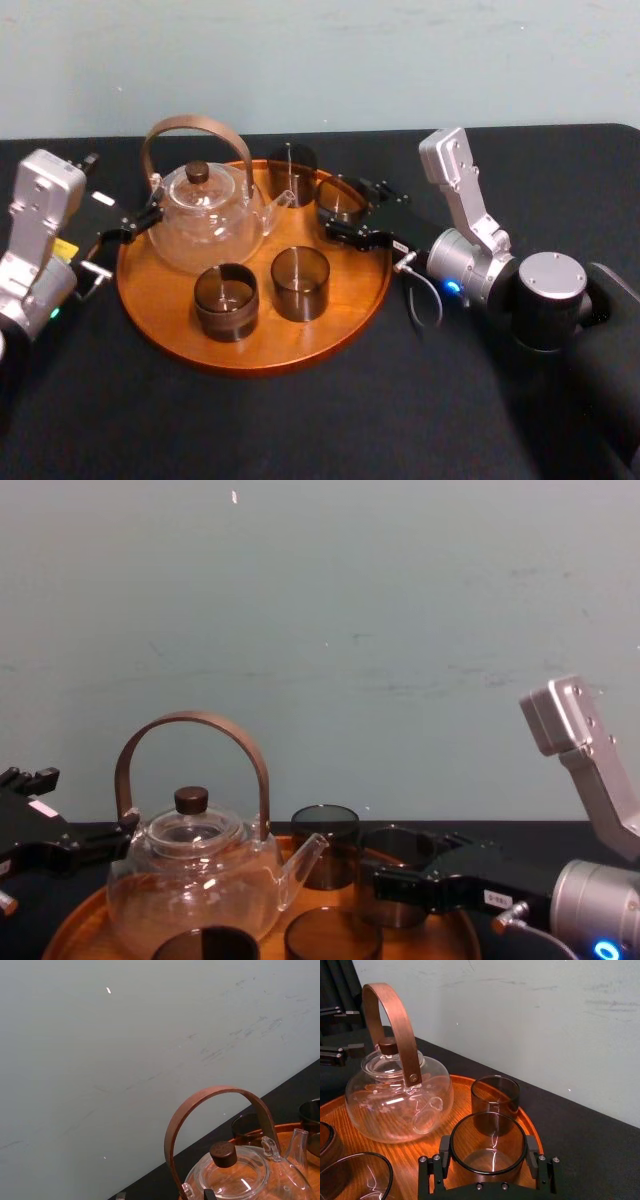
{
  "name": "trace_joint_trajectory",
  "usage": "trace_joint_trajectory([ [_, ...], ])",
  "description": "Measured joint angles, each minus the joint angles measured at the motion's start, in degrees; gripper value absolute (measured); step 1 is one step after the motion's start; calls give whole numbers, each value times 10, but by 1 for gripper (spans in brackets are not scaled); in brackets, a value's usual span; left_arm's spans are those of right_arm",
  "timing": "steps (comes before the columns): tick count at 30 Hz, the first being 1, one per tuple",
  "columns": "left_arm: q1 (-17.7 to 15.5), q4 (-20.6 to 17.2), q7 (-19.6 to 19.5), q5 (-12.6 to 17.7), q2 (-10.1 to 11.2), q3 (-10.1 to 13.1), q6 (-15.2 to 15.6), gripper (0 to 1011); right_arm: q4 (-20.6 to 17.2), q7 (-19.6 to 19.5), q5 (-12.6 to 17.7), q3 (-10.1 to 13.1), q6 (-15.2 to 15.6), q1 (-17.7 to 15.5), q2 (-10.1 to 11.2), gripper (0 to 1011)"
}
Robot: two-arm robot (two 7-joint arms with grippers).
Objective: Pick up the glass from the table and place it on the tray.
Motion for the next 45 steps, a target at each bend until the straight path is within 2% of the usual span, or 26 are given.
trace_joint_trajectory([
  [45,0,0,0,0,0,0,0,1010,51,12,4,-5,-8,20,-14,900],
])
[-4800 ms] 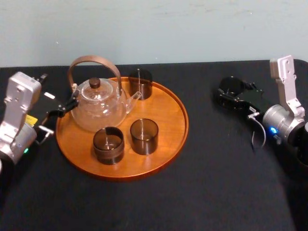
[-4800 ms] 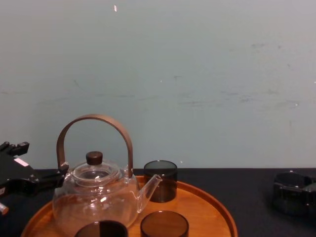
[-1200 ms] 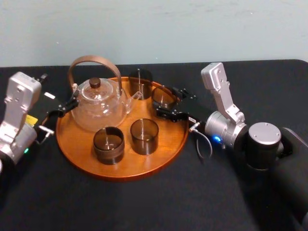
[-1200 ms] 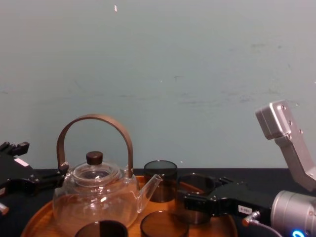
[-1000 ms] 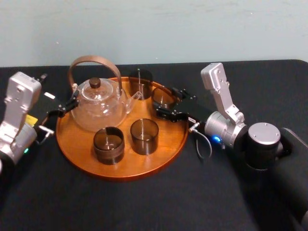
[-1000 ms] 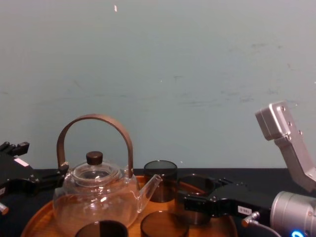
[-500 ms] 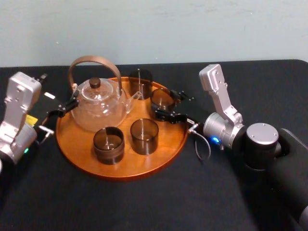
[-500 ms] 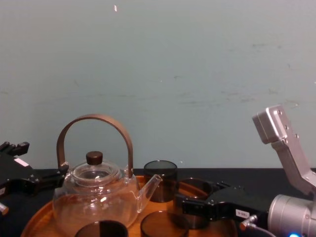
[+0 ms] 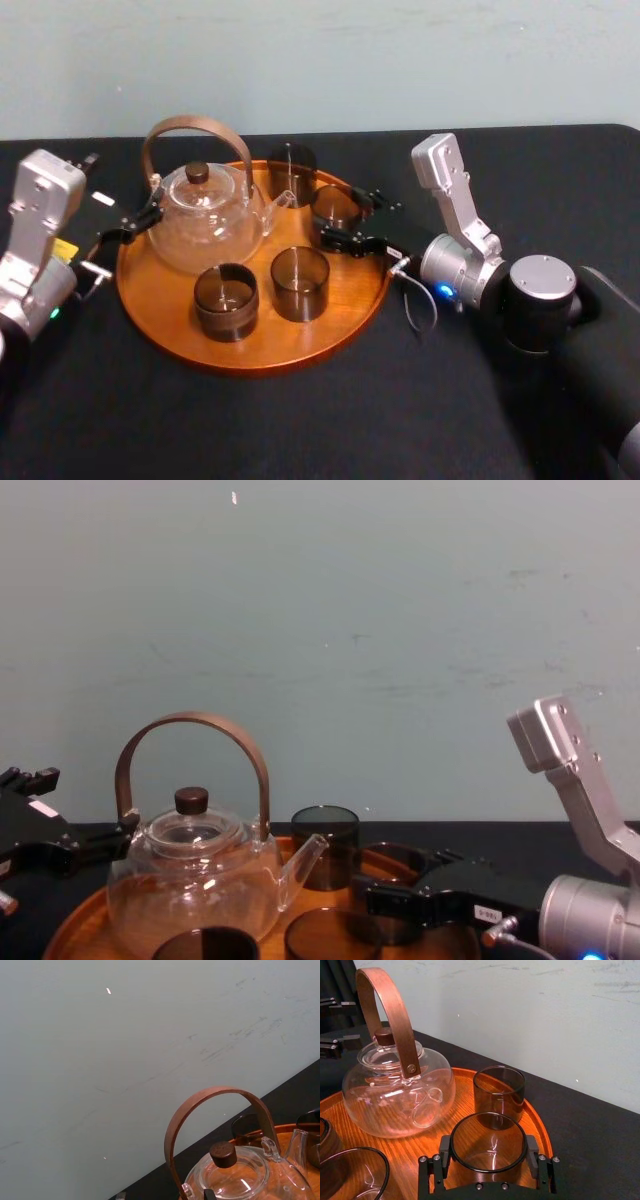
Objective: Pick up the glass from the table and place it on the tray.
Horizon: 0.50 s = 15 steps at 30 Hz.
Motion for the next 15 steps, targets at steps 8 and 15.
trace_joint_trajectory([
  [8,0,0,0,0,0,0,0,1010,0,0,0,0,1,0,0,901],
  [15,0,0,0,0,0,0,0,1010,0,-1,-2,-1,3,-1,1,1002],
])
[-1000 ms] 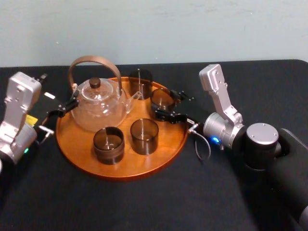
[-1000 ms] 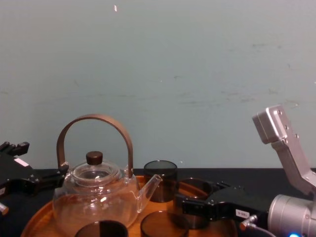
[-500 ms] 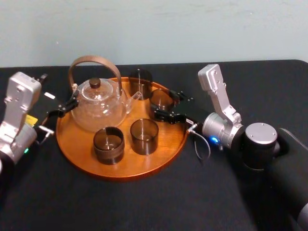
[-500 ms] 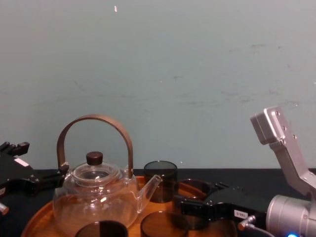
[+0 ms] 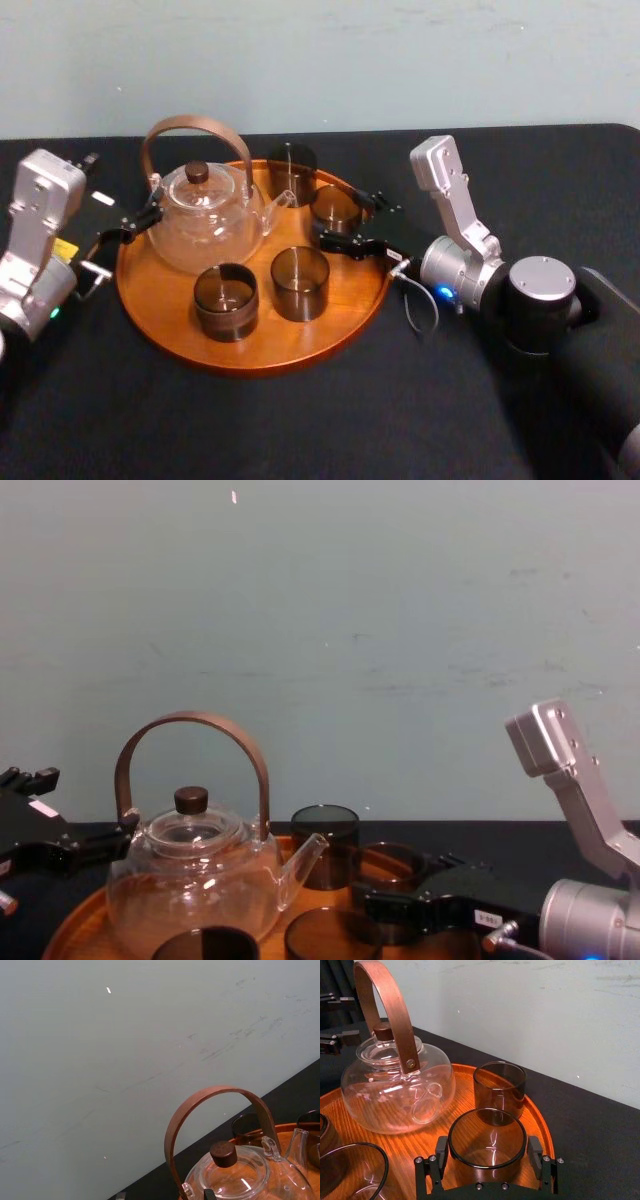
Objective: Pick up the glass from the table and place it on the tray.
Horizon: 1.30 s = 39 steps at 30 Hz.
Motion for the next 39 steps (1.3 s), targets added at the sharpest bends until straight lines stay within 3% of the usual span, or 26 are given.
trace_joint_trajectory([
  [11,0,0,0,0,0,0,0,1010,-37,-3,6,7,11,-16,13,1002],
  [24,0,0,0,0,0,0,0,1010,-167,-17,21,18,34,-86,58,1002],
  [27,0,0,0,0,0,0,0,1010,-214,-21,32,27,38,-114,77,1002],
  [32,0,0,0,0,0,0,0,1010,-255,-31,40,42,39,-141,99,1002],
  [39,0,0,0,0,0,0,0,1009,-274,-52,50,73,34,-161,120,1002],
])
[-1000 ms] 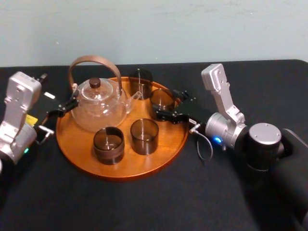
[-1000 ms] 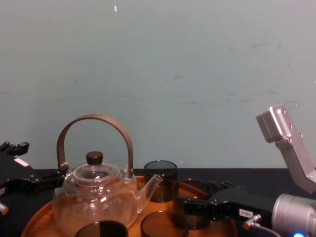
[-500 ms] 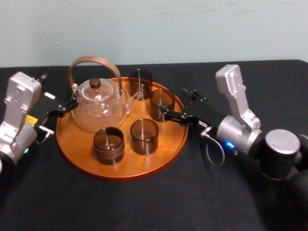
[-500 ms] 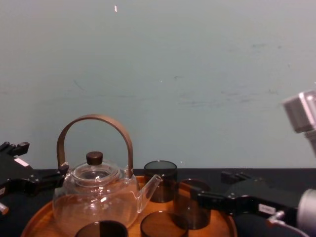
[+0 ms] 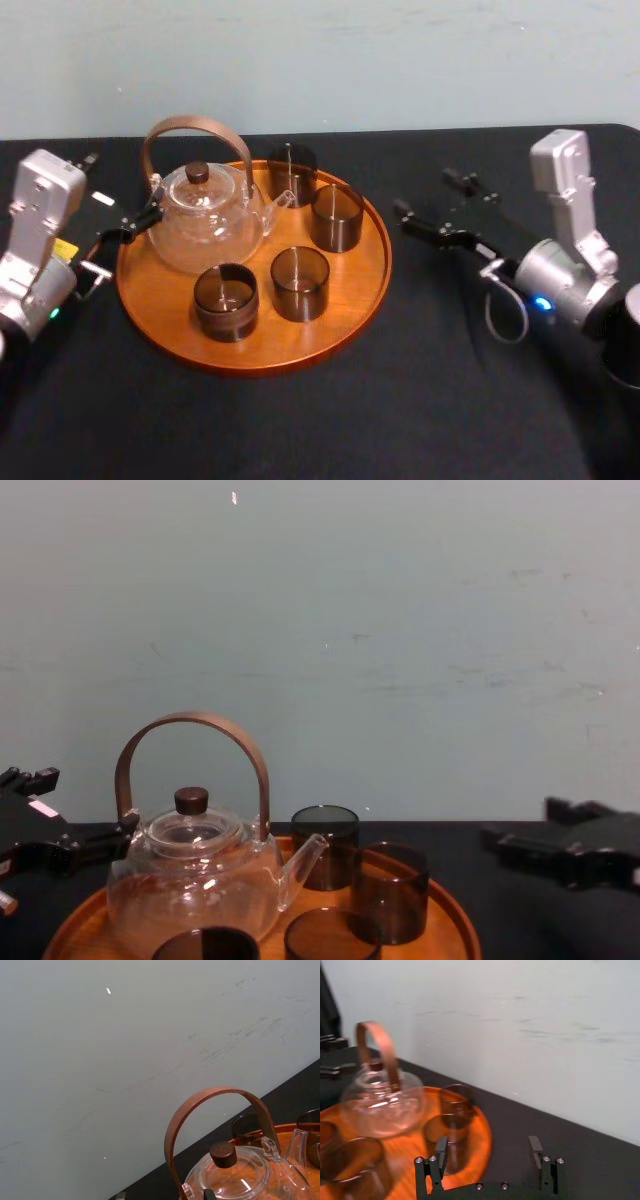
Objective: Pick up the glass from the table and place it on the tray.
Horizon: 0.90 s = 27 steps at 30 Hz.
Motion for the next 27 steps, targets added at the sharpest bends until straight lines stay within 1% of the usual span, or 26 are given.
trace_joint_trajectory([
  [4,0,0,0,0,0,0,0,1010,4,-12,3,18,-9,-2,5,1002],
  [9,0,0,0,0,0,0,0,1010,28,-26,11,47,-18,2,6,1002],
  [15,0,0,0,0,0,0,0,1010,61,-40,15,72,-20,14,3,1002],
  [18,0,0,0,0,0,0,0,1010,68,-44,15,77,-20,17,1,1002],
  [27,0,0,0,0,0,0,0,1009,64,-42,15,74,-20,16,1,1002],
])
